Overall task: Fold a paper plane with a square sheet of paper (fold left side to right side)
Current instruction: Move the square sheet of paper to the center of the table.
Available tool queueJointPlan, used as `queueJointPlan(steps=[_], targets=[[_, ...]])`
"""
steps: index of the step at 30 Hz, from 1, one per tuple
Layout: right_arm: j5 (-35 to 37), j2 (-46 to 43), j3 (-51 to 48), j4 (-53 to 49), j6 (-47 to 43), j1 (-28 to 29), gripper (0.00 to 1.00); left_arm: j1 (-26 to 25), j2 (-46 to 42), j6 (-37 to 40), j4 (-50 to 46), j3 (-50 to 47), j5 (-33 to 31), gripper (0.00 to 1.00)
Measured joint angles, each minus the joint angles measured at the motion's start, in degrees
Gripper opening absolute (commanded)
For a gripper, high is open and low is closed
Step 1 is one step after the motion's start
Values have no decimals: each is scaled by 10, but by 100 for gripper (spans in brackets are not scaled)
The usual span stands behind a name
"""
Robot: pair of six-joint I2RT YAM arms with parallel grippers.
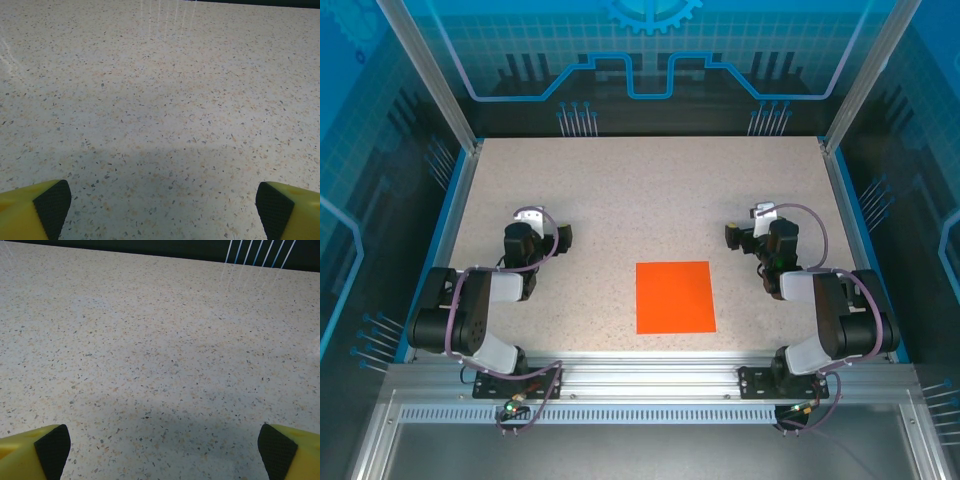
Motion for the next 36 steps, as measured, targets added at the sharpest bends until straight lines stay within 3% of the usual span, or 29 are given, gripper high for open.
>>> queueJointPlan(steps=[8,13,18,25,32,36], targets=[[10,-1,2,-7,2,0,100,0,-18,-1,-21,0,-5,99],[31,-59,25,-94,9,0,100,0,-131,-19,-122,20,-18,99],[37,-157,83,-218,31,11,100,0,-212,-84,-261,107,-7,99],[34,-196,215,-457,103,106,100,-9,-219,-248,-400,173,80,99],[19,-125,287,-657,133,232,100,-105,-187,-336,-439,162,115,99],[12,-70,293,-721,143,283,98,-135,-177,-360,-437,157,117,99]])
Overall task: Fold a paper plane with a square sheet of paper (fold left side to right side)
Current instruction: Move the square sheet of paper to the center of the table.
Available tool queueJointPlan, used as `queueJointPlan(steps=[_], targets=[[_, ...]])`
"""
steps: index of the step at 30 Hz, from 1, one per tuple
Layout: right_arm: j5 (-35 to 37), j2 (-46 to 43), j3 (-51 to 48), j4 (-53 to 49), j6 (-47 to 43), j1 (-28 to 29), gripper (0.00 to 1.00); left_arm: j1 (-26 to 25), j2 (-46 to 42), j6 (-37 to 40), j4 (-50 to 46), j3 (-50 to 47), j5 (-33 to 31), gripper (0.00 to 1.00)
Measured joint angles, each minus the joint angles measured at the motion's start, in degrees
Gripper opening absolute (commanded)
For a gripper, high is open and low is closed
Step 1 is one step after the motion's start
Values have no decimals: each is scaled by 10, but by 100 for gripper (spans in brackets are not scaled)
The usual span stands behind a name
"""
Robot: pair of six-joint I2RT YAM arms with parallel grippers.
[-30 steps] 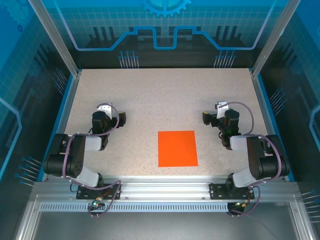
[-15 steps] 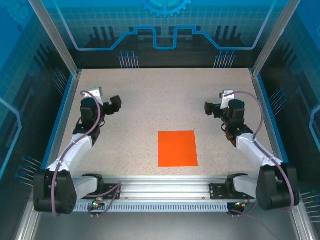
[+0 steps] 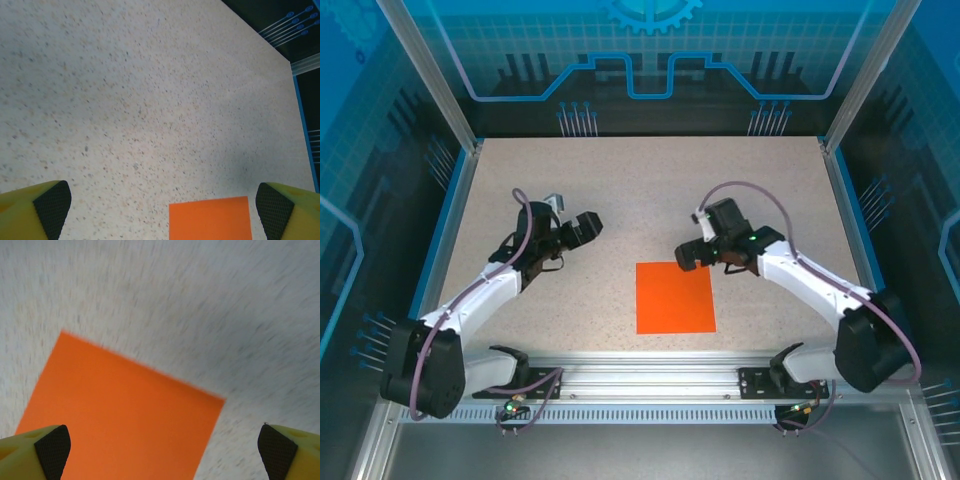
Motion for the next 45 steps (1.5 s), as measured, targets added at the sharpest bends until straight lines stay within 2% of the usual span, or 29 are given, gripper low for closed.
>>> queueJointPlan(steps=[11,16,31,45], targets=[[-2,166,69,-82,14,98,79,-26,40,-16,11,0,-3,99],[-1,215,96,-89,21,111,78,-26,40,-16,10,2,-10,99],[3,283,146,-60,77,98,76,-26,40,-16,-7,12,-33,99],[-33,390,287,2,115,16,75,-26,22,-16,-32,12,-38,99]])
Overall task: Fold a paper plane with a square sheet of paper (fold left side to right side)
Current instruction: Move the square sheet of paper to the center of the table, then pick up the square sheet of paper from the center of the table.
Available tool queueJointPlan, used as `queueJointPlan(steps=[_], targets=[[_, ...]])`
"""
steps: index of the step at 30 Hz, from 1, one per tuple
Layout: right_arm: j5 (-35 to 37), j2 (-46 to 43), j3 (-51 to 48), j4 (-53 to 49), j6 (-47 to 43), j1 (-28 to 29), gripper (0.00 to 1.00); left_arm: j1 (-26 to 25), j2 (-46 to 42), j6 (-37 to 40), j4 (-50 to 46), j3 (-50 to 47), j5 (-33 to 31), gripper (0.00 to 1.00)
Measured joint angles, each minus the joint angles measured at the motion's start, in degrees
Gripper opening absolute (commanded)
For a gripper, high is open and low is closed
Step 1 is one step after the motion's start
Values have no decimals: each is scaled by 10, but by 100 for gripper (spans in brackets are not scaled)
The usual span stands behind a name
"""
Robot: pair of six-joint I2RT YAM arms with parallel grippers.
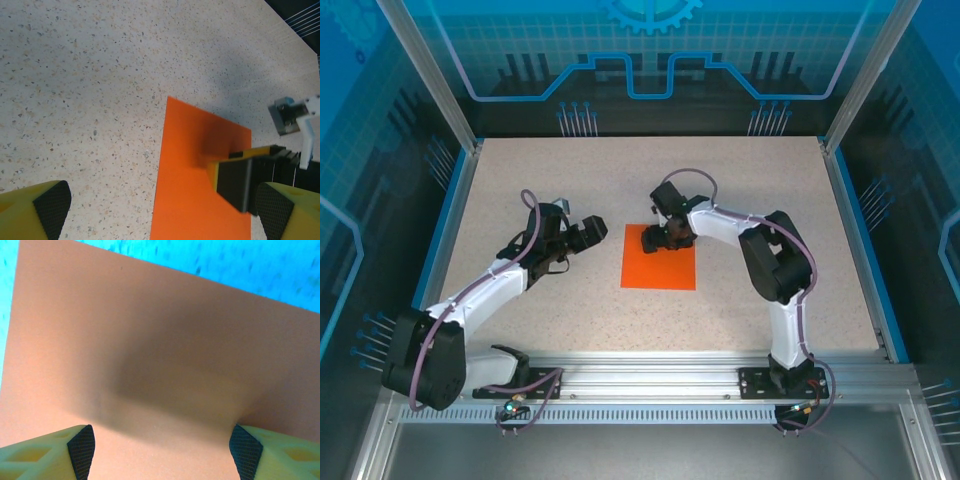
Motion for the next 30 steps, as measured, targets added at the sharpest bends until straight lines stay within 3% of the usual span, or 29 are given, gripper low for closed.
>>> queueJointPlan(steps=[6,13,17,30], targets=[[-25,4,7,17,-3,-8,77,0,29,-7,-1,19,49,95],[-25,-30,3,15,-31,-30,91,-12,128,-20,6,68,126,85],[-6,-37,12,3,-53,-54,94,-33,181,-28,5,101,153,81],[20,22,57,-36,-91,-65,97,-73,282,-41,-44,160,170,72]])
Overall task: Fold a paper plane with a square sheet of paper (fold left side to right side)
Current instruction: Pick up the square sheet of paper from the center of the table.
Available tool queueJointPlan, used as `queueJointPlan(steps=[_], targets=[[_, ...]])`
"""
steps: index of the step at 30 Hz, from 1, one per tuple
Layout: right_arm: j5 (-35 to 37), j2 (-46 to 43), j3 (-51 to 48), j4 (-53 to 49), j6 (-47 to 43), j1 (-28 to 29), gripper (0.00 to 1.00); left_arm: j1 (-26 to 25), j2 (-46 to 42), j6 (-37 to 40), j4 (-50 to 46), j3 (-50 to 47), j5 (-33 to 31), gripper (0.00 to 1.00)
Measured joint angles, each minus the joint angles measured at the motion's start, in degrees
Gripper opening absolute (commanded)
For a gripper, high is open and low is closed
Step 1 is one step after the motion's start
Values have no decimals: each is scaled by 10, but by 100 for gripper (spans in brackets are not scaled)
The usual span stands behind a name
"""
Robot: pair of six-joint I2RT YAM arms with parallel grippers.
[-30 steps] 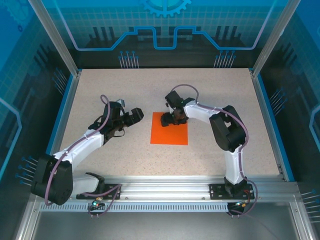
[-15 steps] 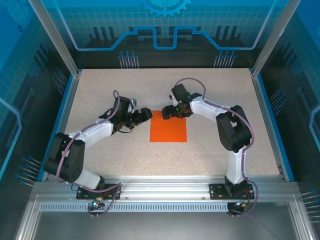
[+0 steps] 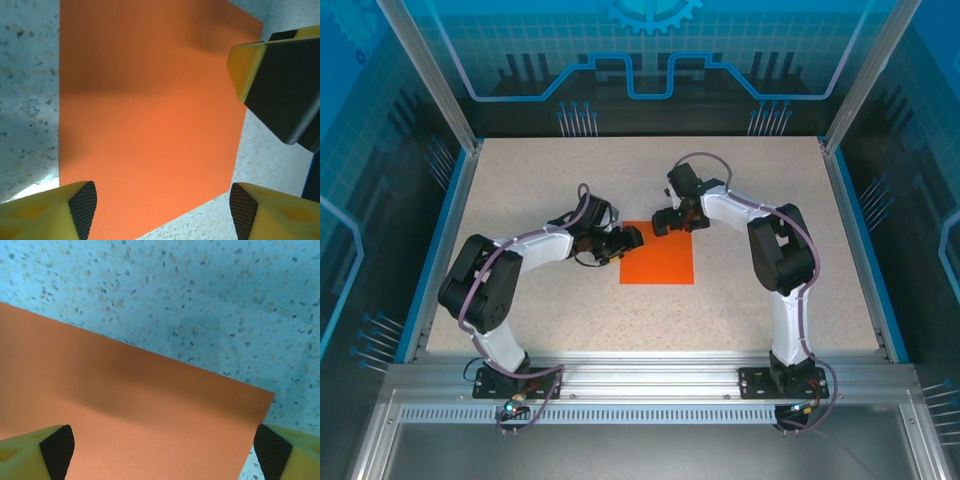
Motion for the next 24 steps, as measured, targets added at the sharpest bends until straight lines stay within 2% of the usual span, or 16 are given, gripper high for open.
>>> queueJointPlan(steps=[13,24], targets=[[-12,6,-8,1,0,0,98,-8,48,-4,-34,18,0,57],[-59,-25,-49,7,0,8,96,-9,53,-4,-34,23,0,54]])
